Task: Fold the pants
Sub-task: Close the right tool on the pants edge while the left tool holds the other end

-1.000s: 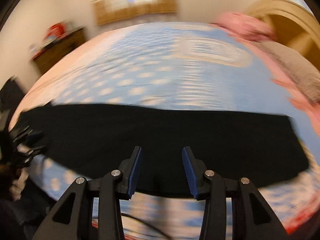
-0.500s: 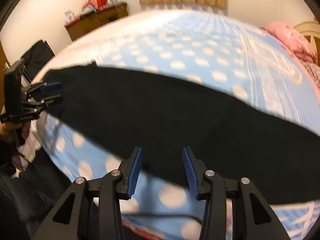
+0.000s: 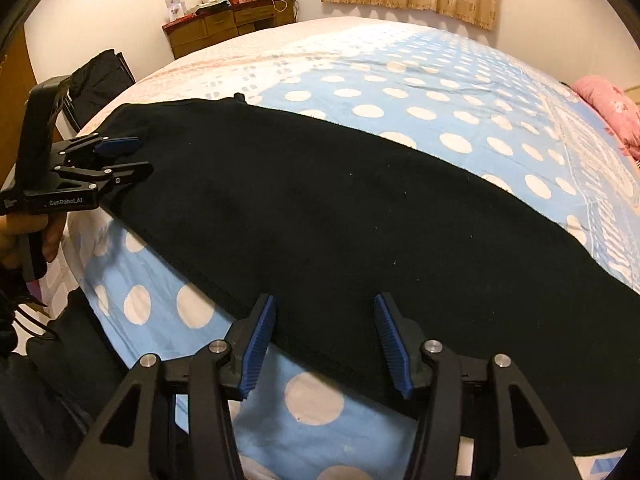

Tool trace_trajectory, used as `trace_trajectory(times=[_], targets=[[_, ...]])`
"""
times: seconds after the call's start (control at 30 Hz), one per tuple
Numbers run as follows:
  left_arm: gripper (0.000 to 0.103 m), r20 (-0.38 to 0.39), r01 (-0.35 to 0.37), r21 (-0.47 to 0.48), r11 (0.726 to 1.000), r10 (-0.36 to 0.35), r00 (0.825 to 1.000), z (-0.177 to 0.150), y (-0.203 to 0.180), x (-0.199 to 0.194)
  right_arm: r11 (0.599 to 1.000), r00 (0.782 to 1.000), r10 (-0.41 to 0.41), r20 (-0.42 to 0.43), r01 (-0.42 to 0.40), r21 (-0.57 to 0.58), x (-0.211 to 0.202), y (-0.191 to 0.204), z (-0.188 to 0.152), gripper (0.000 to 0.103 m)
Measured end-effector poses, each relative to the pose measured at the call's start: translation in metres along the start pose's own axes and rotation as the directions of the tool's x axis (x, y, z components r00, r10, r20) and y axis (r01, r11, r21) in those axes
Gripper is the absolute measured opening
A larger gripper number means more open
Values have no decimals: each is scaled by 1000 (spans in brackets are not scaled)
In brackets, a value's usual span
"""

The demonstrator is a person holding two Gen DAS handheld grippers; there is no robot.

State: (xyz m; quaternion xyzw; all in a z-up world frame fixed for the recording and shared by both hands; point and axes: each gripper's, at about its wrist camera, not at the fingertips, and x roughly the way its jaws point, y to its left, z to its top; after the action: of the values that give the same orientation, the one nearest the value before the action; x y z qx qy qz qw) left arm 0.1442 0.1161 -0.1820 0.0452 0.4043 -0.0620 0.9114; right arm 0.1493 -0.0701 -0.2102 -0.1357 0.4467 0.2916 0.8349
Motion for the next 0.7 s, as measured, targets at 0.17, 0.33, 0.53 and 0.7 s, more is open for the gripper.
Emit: trace_trajectory(times=[0.17, 0.33, 0.53, 0.7], targets=[[73, 5, 2, -4, 1000, -2, 1000, -2, 4, -7, 997, 998, 67, 2, -67, 31, -10, -5, 10, 53], [73, 19, -14, -26, 1000, 15, 1000, 0, 20, -13, 997, 996, 75, 43, -75, 16, -14, -9, 35, 53], [76, 129, -175, -28, 984, 177, 976, 2, 47, -42, 984, 981, 171, 90, -175, 36, -4, -4, 85, 53], [80, 88, -243, -71, 968, 248, 965, -4, 78, -34, 966, 965, 242, 102, -249, 65, 26, 10, 129, 53]])
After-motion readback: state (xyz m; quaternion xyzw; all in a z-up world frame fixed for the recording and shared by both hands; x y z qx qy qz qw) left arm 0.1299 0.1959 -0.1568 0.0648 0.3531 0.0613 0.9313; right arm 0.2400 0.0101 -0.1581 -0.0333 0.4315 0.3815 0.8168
